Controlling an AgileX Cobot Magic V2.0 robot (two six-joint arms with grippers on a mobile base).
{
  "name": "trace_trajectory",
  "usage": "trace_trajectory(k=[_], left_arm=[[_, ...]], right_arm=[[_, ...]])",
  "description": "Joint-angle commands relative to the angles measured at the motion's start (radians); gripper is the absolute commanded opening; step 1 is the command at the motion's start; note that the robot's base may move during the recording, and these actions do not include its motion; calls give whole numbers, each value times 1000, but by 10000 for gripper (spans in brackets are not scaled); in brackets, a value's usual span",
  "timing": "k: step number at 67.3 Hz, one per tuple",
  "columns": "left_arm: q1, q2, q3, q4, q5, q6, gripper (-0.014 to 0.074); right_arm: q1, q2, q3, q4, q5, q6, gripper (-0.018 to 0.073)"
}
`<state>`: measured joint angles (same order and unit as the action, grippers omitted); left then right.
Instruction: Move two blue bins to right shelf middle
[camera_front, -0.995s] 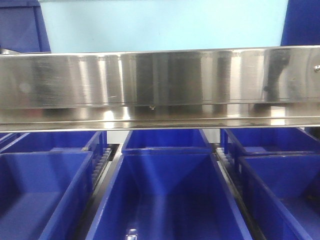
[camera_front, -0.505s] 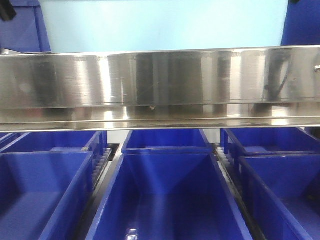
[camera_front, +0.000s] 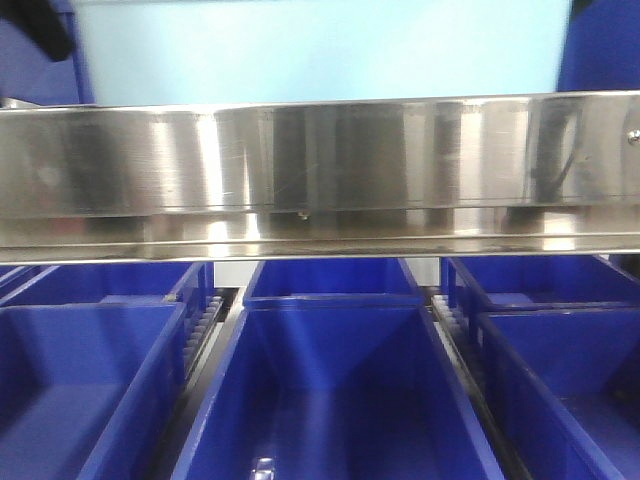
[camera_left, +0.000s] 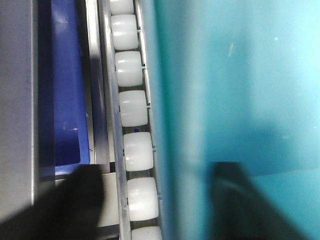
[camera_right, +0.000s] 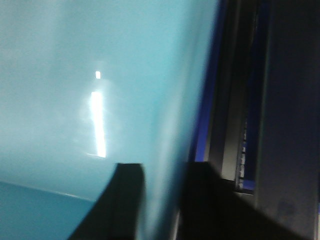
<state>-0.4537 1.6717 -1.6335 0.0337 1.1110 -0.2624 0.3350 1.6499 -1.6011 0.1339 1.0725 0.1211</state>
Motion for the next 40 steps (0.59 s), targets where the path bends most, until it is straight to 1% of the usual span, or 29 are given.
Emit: trace_trajectory(k=[1,2,3,4,5,19,27,40], left_arm=[[1,-8,5,-3,7,-3,-7],[1,-8,5,-3,7,-3,-27],[1,-8,5,-3,10,-3,-65],[1,-8,5,-3,16,-3,-104],[1,-8,5,-3,17,-3,-109],[1,-11,5,-1,26,-3,-111],[1,-40,4,-1,22,-3,-111],[1,-119,4,-1,-41,-3,-111]], right_arm=[[4,1,1,5,-11,1,-118],[4,1,1,5,-11,1,-151],[4,1,1,5,-11,1,-168],[4,1,1,5,-11,1,-164],[4,1,1,5,-11,1,-160],[4,-6,1,5,-18,1,-154],[4,-43,1,5,-52,1,-154],[4,-136,-16,5,-140,1,-154]])
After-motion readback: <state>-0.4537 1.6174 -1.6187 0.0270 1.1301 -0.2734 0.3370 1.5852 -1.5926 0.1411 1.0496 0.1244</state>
